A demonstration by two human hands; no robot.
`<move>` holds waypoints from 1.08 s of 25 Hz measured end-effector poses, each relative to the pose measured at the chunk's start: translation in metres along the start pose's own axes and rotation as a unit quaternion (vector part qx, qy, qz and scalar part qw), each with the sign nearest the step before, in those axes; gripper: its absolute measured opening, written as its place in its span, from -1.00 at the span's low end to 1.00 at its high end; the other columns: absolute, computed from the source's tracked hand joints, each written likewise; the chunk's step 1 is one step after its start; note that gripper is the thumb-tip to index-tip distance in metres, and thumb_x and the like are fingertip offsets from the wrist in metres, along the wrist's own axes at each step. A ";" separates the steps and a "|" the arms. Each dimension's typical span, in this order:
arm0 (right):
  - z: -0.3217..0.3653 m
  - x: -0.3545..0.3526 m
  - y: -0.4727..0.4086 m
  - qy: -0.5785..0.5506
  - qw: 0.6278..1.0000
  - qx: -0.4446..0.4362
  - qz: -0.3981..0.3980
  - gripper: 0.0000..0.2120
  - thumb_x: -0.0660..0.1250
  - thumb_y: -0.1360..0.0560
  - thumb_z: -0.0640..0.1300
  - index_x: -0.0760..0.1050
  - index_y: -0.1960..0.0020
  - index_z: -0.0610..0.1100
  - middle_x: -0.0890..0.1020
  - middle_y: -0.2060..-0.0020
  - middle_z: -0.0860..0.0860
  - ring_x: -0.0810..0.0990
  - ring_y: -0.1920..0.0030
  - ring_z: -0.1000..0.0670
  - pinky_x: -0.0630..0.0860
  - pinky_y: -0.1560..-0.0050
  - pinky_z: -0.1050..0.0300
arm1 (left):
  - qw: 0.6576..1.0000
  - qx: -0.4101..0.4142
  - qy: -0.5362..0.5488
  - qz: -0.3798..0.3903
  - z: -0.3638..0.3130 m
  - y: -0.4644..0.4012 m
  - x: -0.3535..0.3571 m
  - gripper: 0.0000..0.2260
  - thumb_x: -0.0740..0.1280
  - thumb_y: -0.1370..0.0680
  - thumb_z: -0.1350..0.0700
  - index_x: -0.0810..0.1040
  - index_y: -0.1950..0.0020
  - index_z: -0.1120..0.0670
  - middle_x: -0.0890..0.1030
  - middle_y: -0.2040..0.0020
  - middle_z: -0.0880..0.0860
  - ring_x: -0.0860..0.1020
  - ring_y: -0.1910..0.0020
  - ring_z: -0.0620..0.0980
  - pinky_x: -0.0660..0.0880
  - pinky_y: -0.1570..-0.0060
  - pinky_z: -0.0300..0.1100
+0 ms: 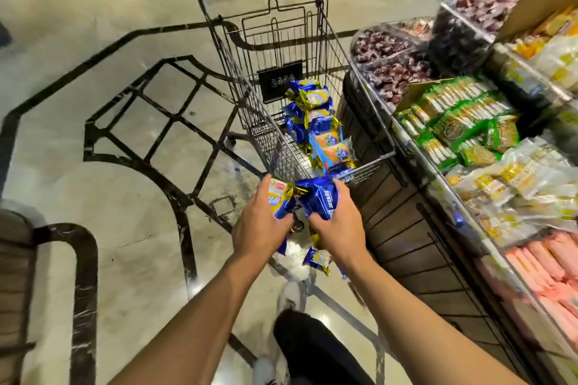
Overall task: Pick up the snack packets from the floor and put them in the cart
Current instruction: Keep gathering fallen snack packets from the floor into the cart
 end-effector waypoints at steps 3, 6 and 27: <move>0.010 0.023 -0.054 -0.010 1.000 0.012 0.008 -0.21 0.46 -0.37 -0.07 0.20 -0.52 -0.06 0.53 -0.31 -0.03 0.52 -0.25 -0.03 0.46 -0.28 0.02 | 1.000 -0.016 -0.001 -0.002 0.004 -0.053 -0.007 -0.22 0.48 -0.42 -0.10 0.15 -0.54 -0.18 0.60 -0.21 0.00 0.58 -0.15 0.11 0.55 -0.03 -0.02; 0.024 0.038 -0.110 -0.041 0.999 0.013 0.007 -0.25 0.47 -0.38 -0.13 0.25 -0.50 -0.05 0.55 -0.24 0.03 0.53 -0.22 -0.01 0.44 -0.26 0.10 | 0.999 -0.034 -0.008 -0.018 0.000 -0.111 -0.015 -0.23 0.49 -0.41 -0.11 0.17 -0.53 -0.17 0.60 -0.19 -0.01 0.58 -0.13 0.09 0.51 0.04 -0.08; 0.081 0.117 -0.375 -0.084 0.946 0.251 -0.186 -0.39 0.44 -0.40 -0.19 0.33 -0.41 -0.04 0.60 -0.12 0.06 0.58 -0.09 -0.01 0.33 0.00 0.26 | 0.980 0.111 -0.026 0.164 -0.061 -0.480 -0.005 -0.22 0.47 -0.40 -0.13 0.12 -0.50 -0.21 0.61 -0.19 -0.02 0.60 -0.10 0.07 0.58 -0.04 0.04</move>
Point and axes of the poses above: each hand's wrist, its own y-axis away from the middle knuckle, its own x-axis out of the palm, z = x × y, the point moved 3 cm from there along -y, towards the middle knuckle
